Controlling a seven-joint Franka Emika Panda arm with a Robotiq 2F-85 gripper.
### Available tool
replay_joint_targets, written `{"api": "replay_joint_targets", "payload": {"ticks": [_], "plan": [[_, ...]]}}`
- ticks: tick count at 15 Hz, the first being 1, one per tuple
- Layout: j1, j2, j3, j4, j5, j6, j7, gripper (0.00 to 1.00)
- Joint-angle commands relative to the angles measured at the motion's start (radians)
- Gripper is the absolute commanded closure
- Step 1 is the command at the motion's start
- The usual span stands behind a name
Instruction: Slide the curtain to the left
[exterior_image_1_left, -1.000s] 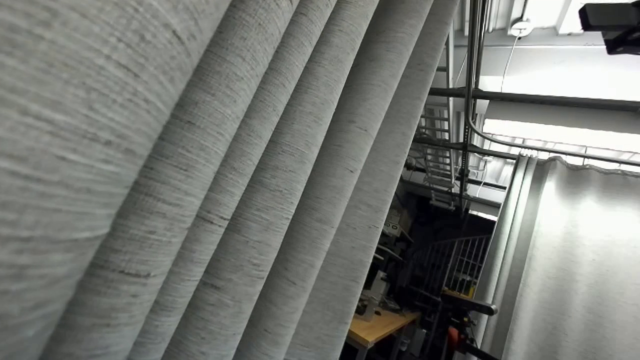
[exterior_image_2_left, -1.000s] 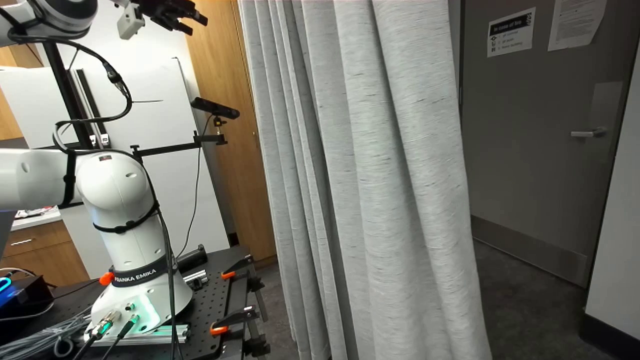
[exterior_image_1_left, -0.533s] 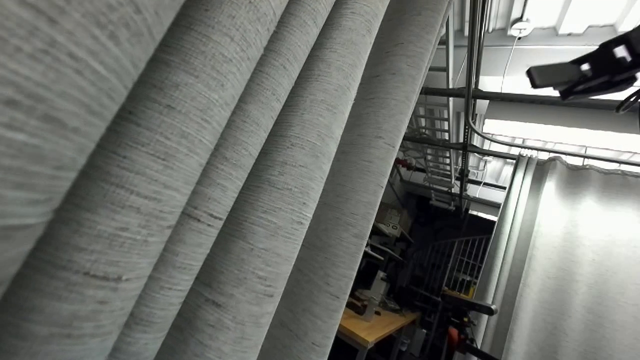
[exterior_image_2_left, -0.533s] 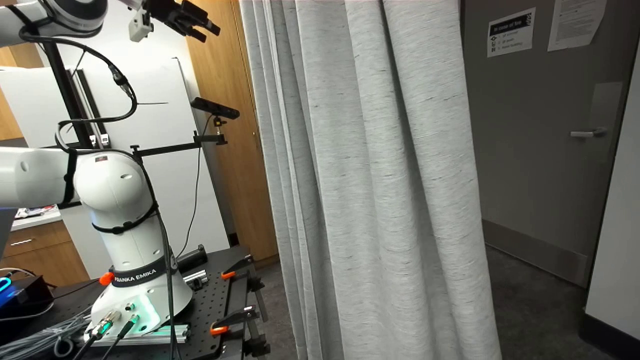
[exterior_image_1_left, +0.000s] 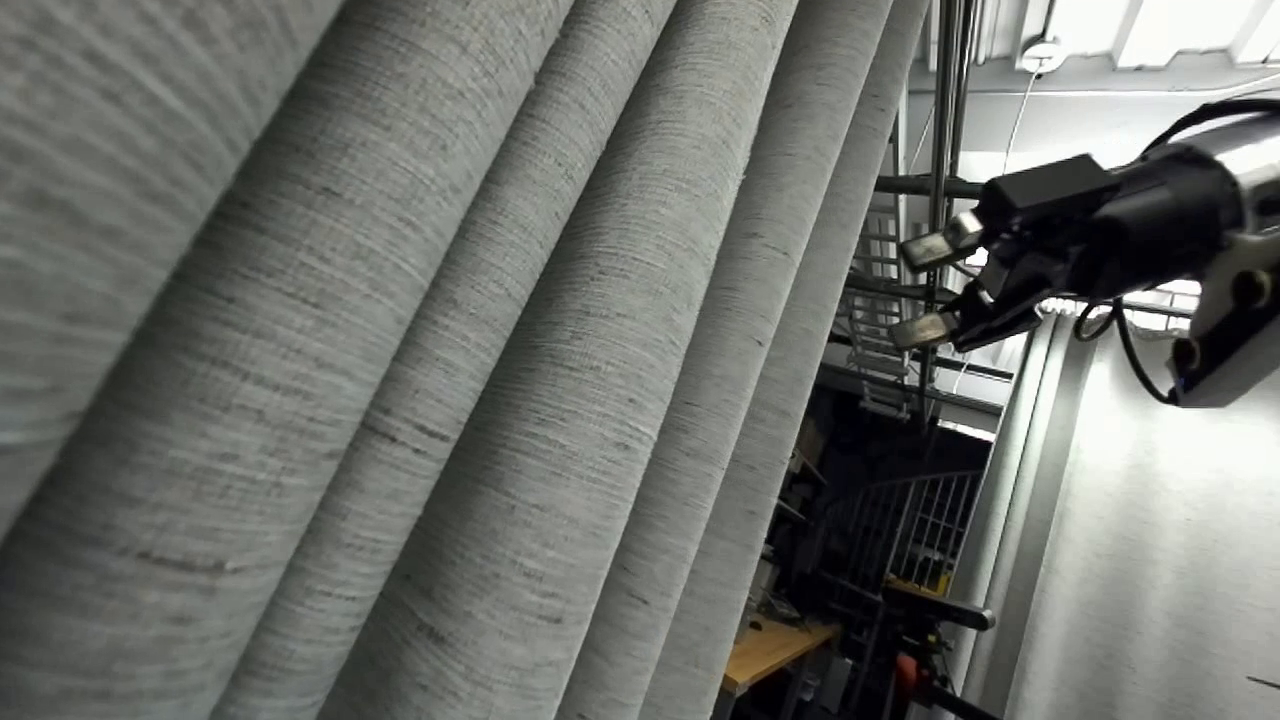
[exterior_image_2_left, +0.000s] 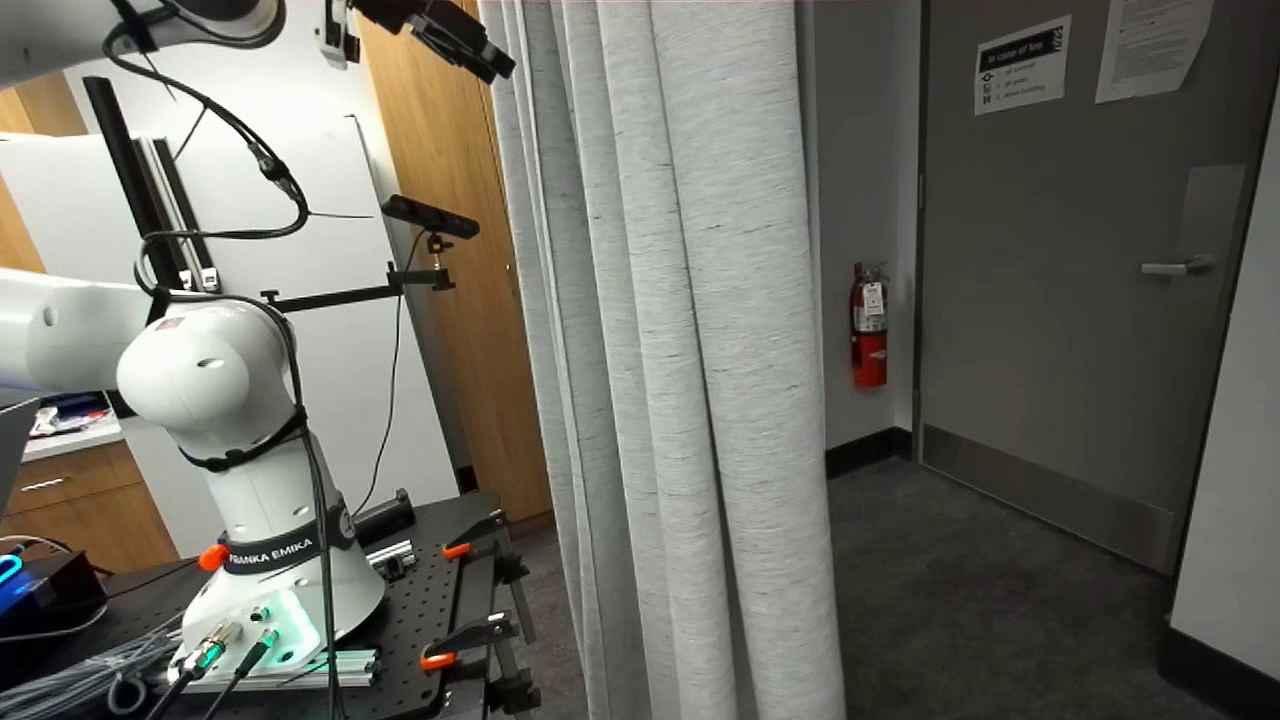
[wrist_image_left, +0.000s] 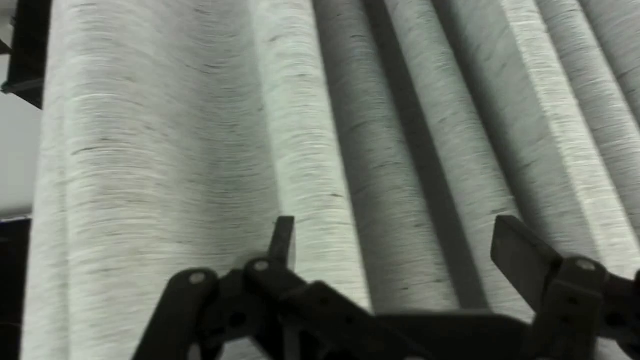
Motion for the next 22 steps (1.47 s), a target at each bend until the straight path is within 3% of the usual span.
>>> {"api": "replay_joint_targets", "payload": {"ticks": [1,3,4,7,20,22], "plan": [[-0.106,0.118,-0.048,0.078,-0.046,-0.036,0.009,0.0],[-0.149,0.164,-0.066,0.102,-0.065,-0.033,0.013,0.0],[-0.112,0.103,-0.056,0.042,-0.036,-0.003,-0.002,0.0],[-0.144,0.152,-0.067,0.071,-0.044,-0.002,0.0,0.0],[-0.144,0.158,-0.067,0.078,-0.045,-0.002,0.0,0.0],[-0.184,0.189,-0.024,0.088,-0.062,0.026,0.052,0.0]]}}
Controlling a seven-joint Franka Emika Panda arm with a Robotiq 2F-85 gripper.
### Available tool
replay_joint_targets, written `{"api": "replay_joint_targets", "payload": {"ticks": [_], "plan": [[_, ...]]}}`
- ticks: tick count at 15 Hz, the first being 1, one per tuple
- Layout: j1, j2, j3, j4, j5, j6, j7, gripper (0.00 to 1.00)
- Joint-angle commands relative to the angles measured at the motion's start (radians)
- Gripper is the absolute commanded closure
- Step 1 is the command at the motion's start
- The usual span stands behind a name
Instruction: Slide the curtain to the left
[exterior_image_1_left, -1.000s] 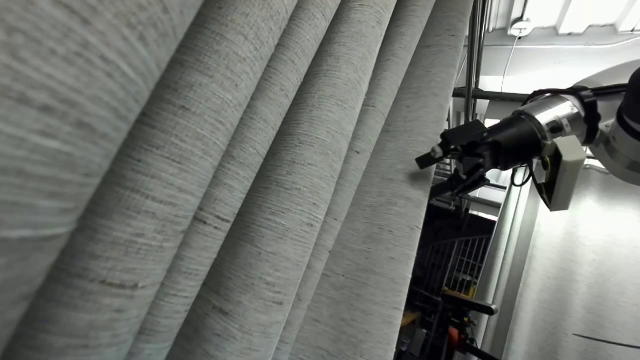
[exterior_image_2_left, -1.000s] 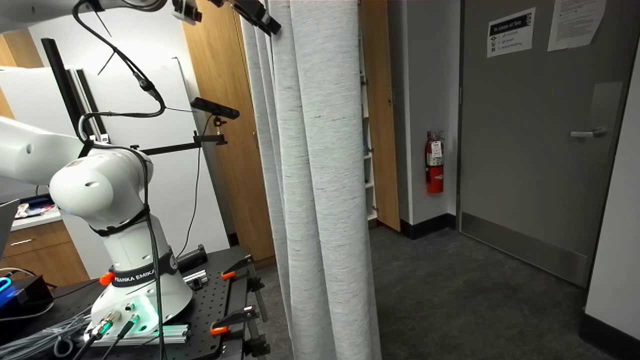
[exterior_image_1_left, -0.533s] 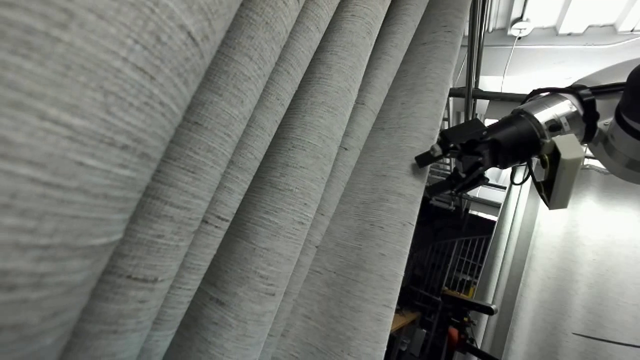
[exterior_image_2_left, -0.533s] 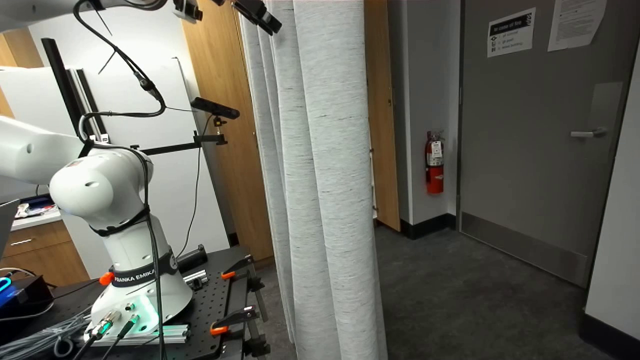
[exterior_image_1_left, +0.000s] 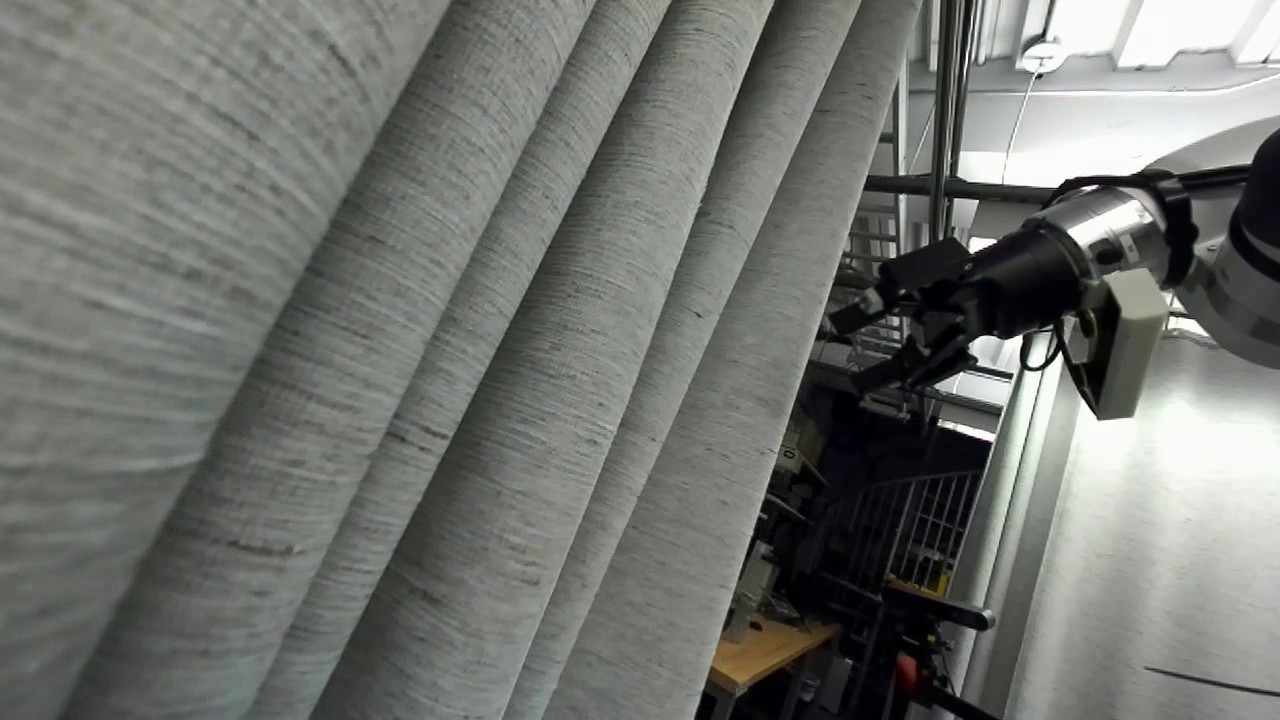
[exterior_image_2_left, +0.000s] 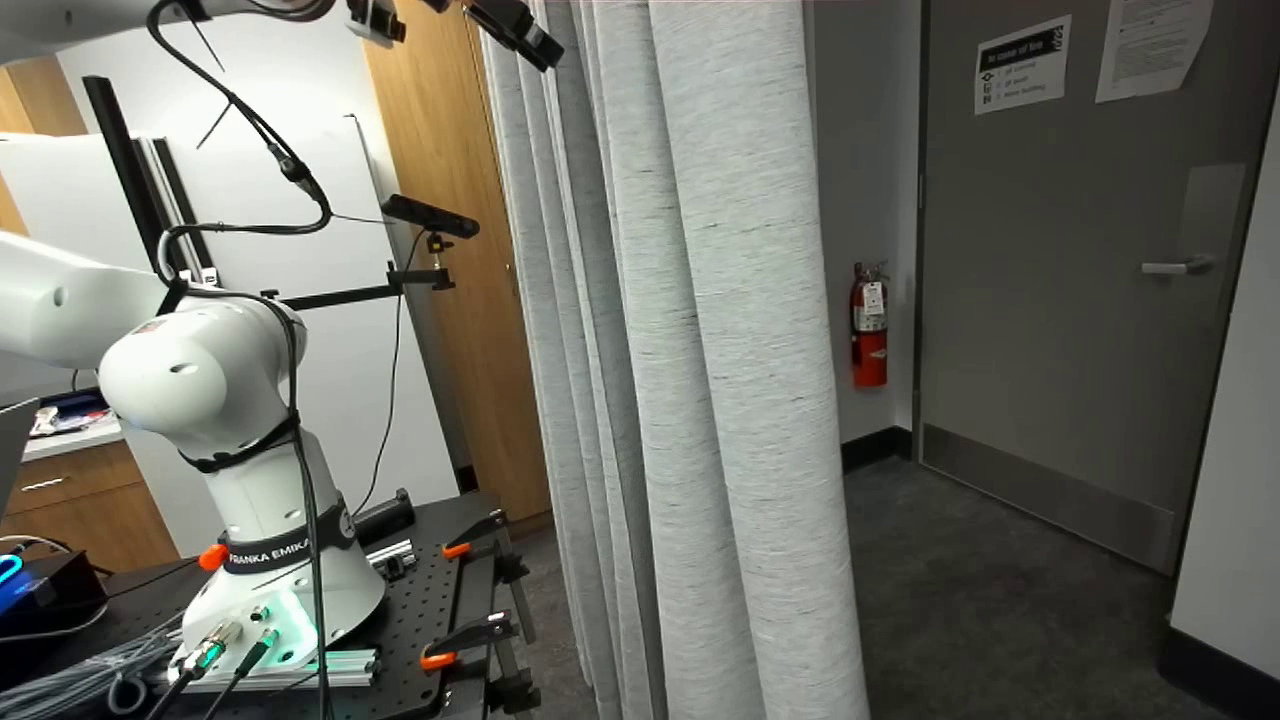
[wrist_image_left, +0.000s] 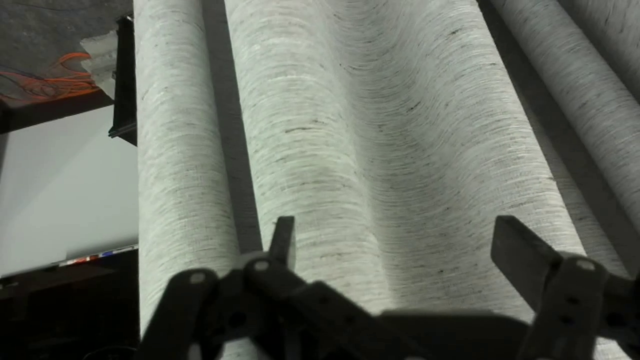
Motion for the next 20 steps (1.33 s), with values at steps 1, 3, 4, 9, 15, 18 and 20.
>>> {"api": "replay_joint_targets", "payload": {"ticks": [1,3,4,9,15,18,20], "plan": [[-0.063,0.05,0.059,0.026,-0.03,0.038,0.076,0.0],[-0.106,0.083,0.085,0.042,-0.057,0.063,0.121,0.0],[-0.131,0.107,0.095,0.054,-0.071,0.085,0.146,0.0],[-0.267,0.223,0.132,0.112,-0.172,0.18,0.24,0.0],[-0.346,0.322,0.127,0.195,-0.258,0.239,0.297,0.0],[-0.308,0.392,0.109,0.233,-0.238,0.342,0.267,0.0],[-0.291,0.446,0.111,0.268,-0.236,0.408,0.251,0.0]]}}
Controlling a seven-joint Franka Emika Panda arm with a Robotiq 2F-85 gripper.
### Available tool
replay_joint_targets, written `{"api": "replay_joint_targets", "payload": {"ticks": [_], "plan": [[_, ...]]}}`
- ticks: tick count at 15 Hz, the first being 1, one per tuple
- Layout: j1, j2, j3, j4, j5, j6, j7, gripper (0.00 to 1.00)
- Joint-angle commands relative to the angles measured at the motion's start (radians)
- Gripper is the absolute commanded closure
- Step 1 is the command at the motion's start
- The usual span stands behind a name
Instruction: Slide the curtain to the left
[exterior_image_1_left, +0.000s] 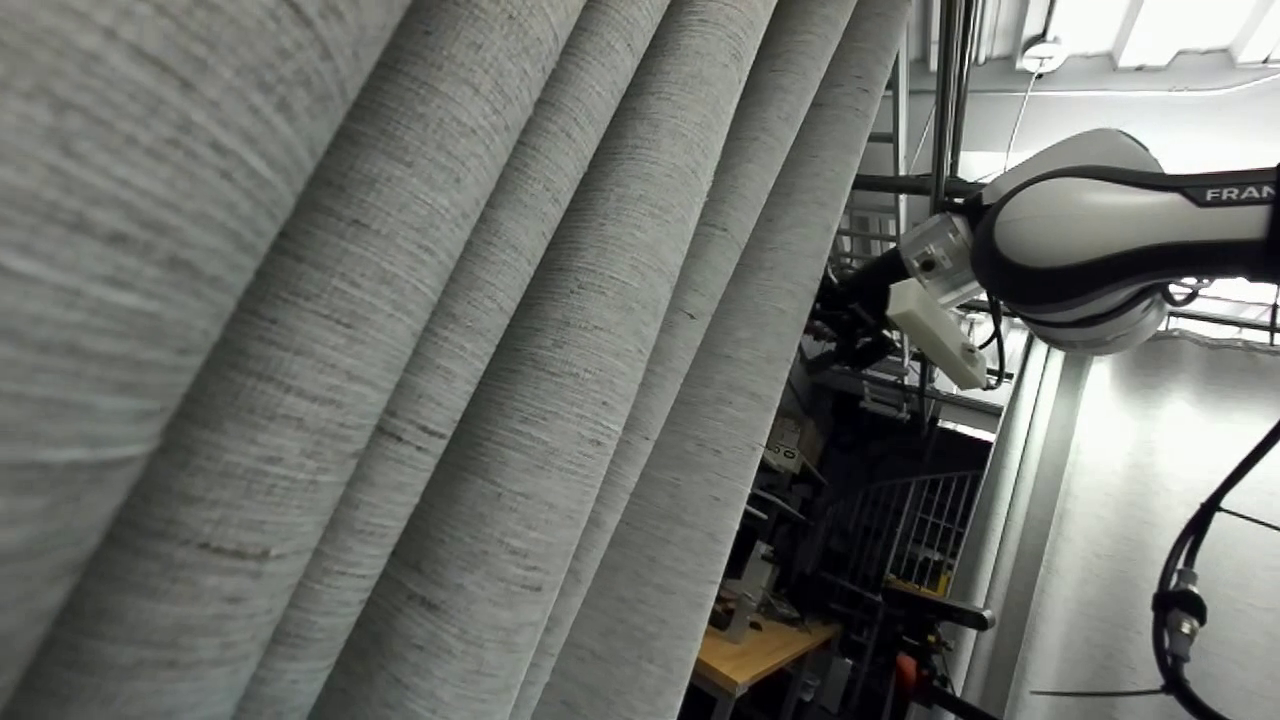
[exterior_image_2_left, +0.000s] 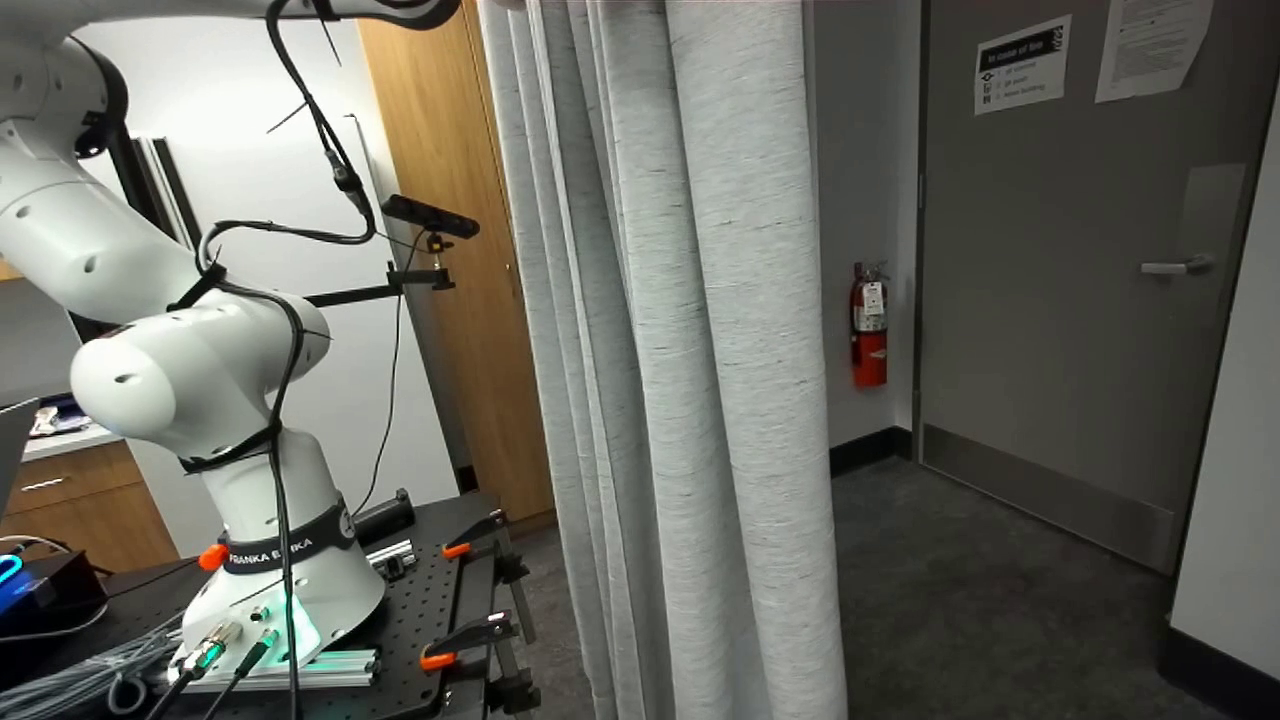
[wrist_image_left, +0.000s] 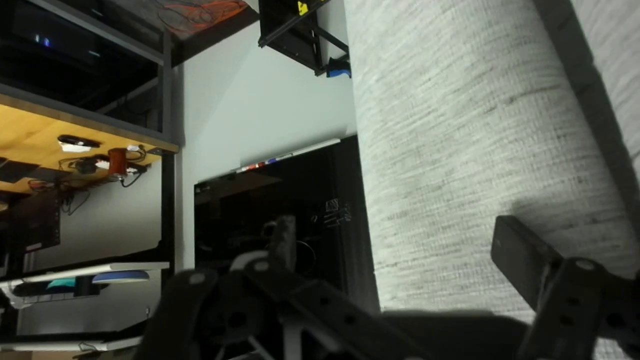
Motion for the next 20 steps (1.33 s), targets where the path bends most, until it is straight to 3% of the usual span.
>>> {"api": "replay_joint_targets", "payload": {"ticks": [1,5,9,20], "plan": [[0.044,0.124,-0.01,0.097,-0.003,0.105,-0.024,0.0],[0.087,0.208,-0.017,0.161,0.007,0.156,-0.048,0.0],[0.133,0.218,-0.036,0.177,0.027,0.125,-0.068,0.0],[0.209,-0.028,-0.066,0.029,0.075,-0.053,-0.076,0.0]]}}
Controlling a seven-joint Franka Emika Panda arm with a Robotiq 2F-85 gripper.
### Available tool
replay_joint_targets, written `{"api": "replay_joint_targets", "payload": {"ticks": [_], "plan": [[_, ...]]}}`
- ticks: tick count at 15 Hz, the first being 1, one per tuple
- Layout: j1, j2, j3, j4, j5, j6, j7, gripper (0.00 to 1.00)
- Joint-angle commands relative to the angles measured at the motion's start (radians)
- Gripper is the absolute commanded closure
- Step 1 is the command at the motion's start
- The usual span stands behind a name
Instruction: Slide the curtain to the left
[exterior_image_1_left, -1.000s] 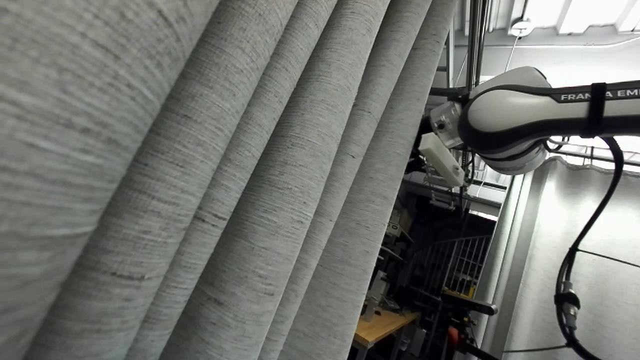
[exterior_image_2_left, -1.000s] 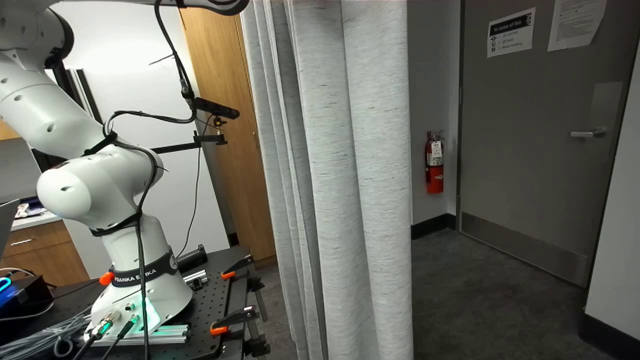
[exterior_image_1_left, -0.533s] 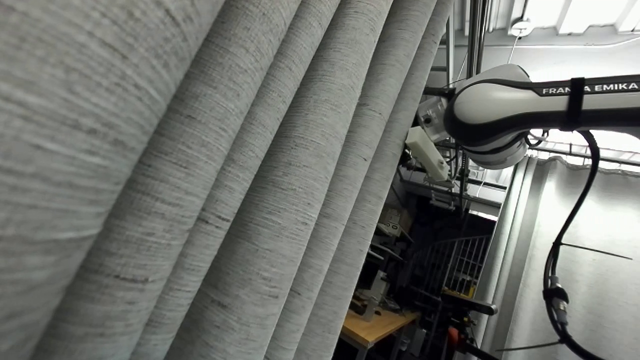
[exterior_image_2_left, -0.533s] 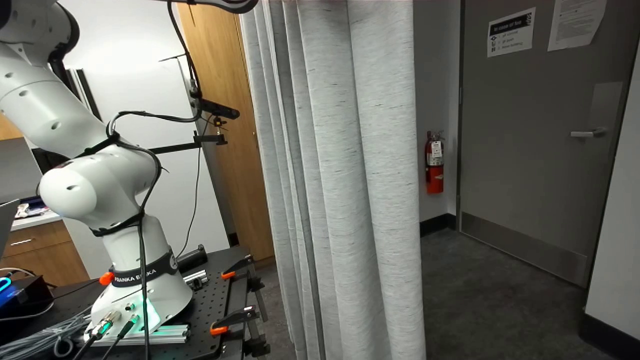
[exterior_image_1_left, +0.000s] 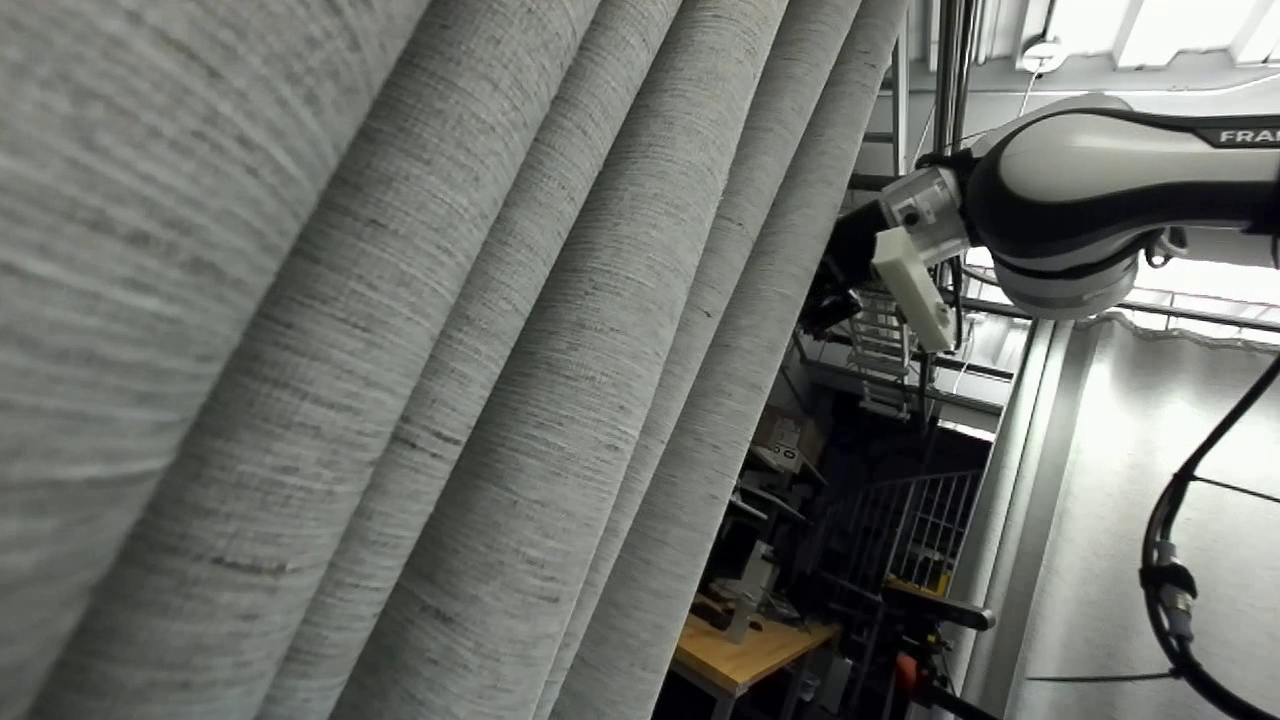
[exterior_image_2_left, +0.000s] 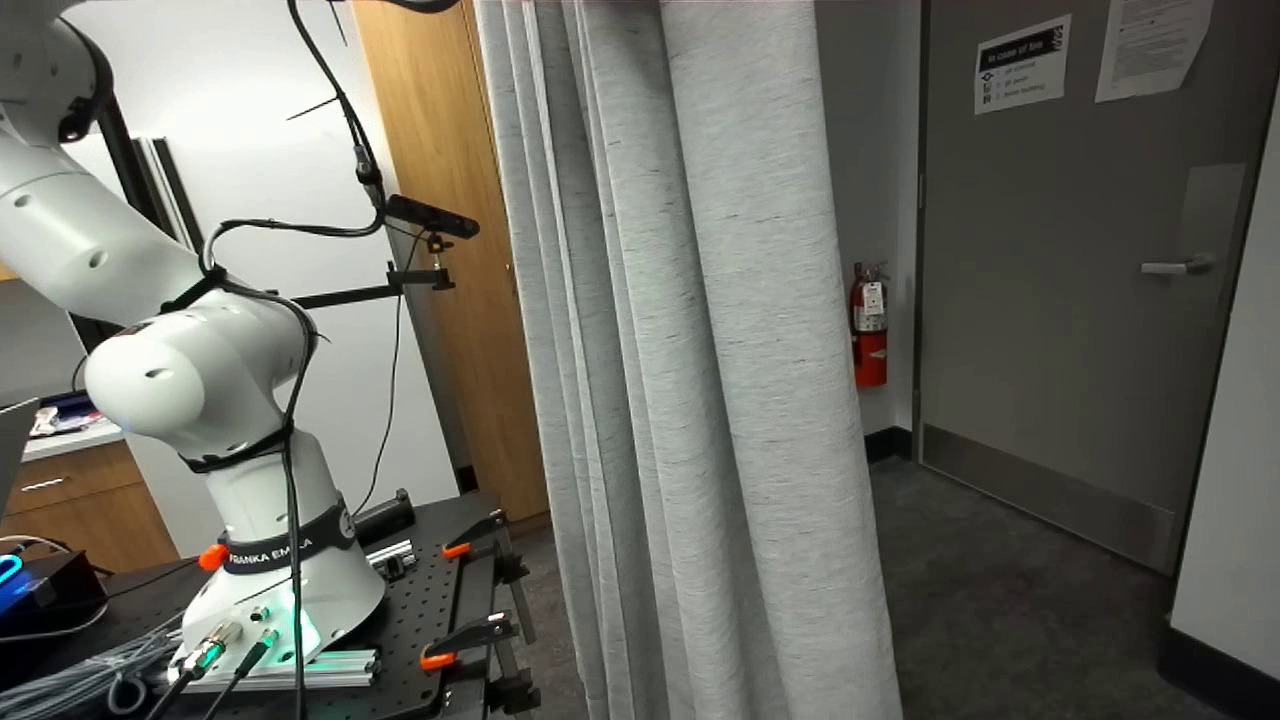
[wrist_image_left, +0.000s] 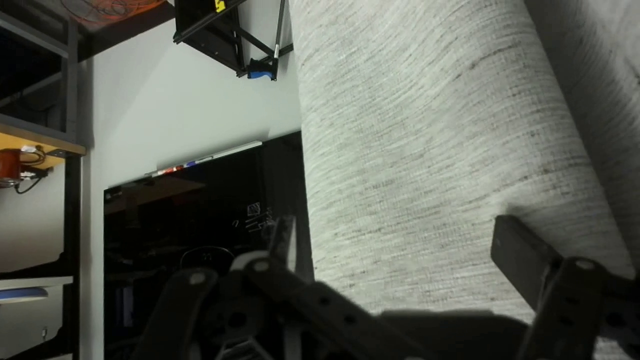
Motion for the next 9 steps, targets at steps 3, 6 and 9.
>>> {"api": "replay_joint_targets", "payload": {"ticks": [3,6,9], "plan": [[0.032,-0.108,-0.028,-0.077,0.038,-0.022,-0.041,0.0],[0.048,-0.089,-0.04,-0.078,0.052,-0.01,-0.065,0.0],[0.061,-0.053,-0.054,-0.072,0.065,-0.013,-0.096,0.0]]}}
